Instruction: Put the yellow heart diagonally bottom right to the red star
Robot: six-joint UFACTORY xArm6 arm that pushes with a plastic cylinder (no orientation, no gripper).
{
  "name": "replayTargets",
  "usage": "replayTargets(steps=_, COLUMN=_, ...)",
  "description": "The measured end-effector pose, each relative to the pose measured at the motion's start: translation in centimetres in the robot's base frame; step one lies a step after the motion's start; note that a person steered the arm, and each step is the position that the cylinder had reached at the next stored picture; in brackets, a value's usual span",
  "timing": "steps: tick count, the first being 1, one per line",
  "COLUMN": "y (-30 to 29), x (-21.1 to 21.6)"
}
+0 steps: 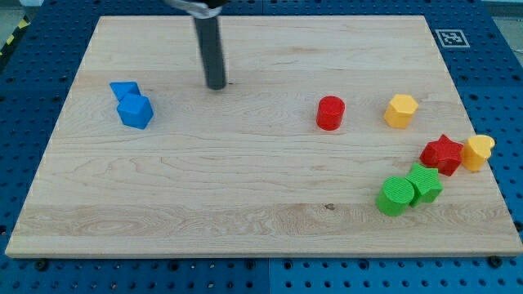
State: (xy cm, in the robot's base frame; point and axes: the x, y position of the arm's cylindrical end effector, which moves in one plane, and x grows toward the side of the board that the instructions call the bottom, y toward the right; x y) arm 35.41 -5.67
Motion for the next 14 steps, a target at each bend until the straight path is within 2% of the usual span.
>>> replayTargets(steps=1, y=4.5, x=-1.4)
replayTargets(steps=2, y=12.5, x=-0.8)
replayTargets(steps=4, y=26.3, x=7.8)
replayTargets(steps=6, y=29.7, x=5.3)
replayTargets(steps=7, y=34.5, x=7.6)
replayTargets(steps=8, y=40.0, x=11.7)
replayTargets(steps=12, y=33.8, x=12.4)
replayTargets(steps=14, y=33.3, x=13.7)
